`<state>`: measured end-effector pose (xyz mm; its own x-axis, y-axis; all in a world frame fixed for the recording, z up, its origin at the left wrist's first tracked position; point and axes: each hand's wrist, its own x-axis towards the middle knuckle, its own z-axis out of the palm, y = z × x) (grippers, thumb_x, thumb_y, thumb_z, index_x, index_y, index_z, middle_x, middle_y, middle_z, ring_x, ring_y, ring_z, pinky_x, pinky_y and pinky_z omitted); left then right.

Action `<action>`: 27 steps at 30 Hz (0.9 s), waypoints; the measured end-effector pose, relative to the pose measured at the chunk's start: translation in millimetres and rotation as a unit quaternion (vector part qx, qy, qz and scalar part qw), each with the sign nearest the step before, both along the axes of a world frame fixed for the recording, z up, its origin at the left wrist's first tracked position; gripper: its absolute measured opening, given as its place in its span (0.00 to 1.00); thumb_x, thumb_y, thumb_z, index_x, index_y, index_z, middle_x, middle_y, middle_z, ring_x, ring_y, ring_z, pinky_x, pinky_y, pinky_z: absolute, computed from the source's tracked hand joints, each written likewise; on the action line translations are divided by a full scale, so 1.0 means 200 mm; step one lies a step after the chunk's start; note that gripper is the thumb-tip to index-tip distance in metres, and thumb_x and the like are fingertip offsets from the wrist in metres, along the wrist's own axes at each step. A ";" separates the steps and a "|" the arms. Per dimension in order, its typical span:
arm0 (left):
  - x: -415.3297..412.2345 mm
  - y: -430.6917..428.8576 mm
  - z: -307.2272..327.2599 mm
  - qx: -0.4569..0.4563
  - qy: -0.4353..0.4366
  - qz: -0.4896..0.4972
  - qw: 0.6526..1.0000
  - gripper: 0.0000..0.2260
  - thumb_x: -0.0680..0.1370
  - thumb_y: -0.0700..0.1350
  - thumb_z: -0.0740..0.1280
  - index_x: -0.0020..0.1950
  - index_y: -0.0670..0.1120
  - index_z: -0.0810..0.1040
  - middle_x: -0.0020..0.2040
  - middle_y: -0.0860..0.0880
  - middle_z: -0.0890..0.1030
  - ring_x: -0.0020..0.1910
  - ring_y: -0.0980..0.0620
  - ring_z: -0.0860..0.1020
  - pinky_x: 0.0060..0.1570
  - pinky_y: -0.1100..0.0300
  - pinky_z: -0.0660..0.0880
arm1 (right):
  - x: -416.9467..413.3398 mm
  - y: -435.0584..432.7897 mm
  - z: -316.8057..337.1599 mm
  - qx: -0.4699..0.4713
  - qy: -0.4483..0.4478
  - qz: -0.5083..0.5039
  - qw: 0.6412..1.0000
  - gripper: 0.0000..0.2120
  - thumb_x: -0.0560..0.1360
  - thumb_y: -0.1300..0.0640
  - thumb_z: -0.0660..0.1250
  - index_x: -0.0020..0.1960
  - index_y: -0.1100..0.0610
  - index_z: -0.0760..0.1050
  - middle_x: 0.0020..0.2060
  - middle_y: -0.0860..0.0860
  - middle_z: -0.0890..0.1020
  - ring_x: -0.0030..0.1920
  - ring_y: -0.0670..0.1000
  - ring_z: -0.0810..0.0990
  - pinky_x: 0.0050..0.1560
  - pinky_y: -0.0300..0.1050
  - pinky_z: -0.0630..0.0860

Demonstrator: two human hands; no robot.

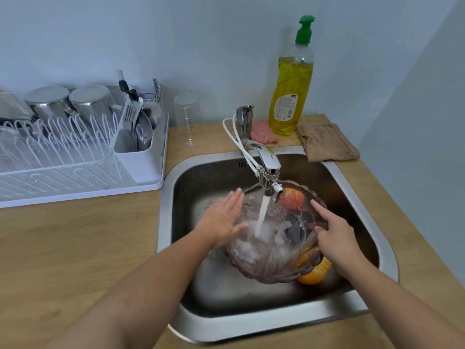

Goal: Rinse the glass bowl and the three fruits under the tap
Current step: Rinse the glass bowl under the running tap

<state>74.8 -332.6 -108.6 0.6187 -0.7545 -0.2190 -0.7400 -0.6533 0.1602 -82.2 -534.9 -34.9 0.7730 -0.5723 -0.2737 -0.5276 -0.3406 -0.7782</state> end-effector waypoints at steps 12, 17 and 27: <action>-0.03 -0.24 0.14 -0.093 0.063 0.007 0.994 0.32 0.81 0.57 0.56 0.79 0.47 0.47 0.79 0.46 0.53 0.77 0.47 0.54 0.75 0.50 0.55 | -0.04 0.06 -0.07 0.016 -0.007 0.015 1.000 0.29 0.78 0.69 0.59 0.70 0.41 0.67 0.64 0.47 0.74 0.44 0.53 0.82 0.33 0.36 0.75; -0.05 0.03 0.04 0.024 0.062 0.015 0.998 0.37 0.80 0.59 0.55 0.78 0.45 0.37 0.78 0.47 0.34 0.77 0.49 0.37 0.76 0.52 0.41 | -0.02 0.01 -0.05 0.017 -0.032 -0.031 0.999 0.27 0.78 0.69 0.58 0.70 0.45 0.68 0.67 0.51 0.74 0.60 0.51 0.76 0.60 0.53 0.77; -0.51 -0.12 0.11 -0.068 0.329 -0.070 0.939 0.26 0.82 0.60 0.47 0.78 0.56 0.46 0.79 0.55 0.46 0.78 0.57 0.45 0.76 0.53 0.46 | 0.08 0.04 -0.08 0.004 -0.039 -0.023 0.999 0.28 0.77 0.68 0.58 0.70 0.44 0.68 0.67 0.50 0.75 0.64 0.52 0.75 0.64 0.51 0.74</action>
<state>-26.4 -357.4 -87.0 0.2757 -0.8670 -0.4152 -0.5290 -0.4975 0.6875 -66.8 -526.1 -50.5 0.7650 -0.6058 -0.2186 -0.4806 -0.3111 -0.8199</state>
